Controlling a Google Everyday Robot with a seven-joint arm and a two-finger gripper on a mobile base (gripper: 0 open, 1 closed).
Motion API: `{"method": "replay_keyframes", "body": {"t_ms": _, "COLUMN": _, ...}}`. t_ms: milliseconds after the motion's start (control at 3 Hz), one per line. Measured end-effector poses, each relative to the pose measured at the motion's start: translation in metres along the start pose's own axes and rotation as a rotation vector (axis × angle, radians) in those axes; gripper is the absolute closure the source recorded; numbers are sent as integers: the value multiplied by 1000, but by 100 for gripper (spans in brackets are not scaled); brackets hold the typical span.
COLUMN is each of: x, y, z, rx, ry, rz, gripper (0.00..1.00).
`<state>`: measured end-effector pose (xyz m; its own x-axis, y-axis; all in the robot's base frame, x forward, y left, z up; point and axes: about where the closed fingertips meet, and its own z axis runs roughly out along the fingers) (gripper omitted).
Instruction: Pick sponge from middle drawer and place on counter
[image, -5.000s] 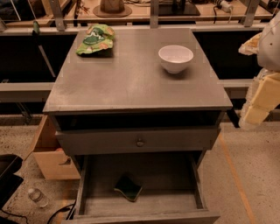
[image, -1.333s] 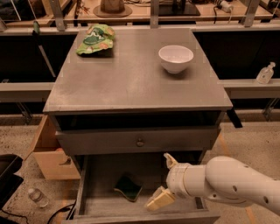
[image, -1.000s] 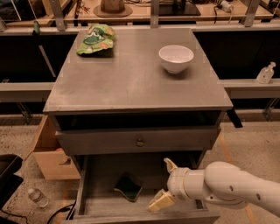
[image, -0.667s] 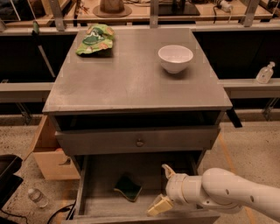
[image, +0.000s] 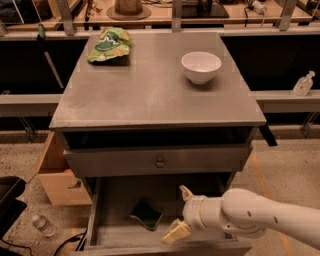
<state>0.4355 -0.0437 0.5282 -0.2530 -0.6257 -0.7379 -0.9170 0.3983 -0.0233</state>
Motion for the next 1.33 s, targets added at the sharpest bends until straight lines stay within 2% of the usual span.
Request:
{"method": "replay_keyframes", "body": {"t_ms": 667, "x": -20, "y": -20, "z": 84, "rx": -50, "ry": -5, "rz": -56, "gripper": 0}}
{"method": "replay_keyframes", "body": {"t_ms": 1333, "x": -5, "y": -22, "z": 149, "rx": -91, "ry": -12, "rz": -41, "gripper": 0}}
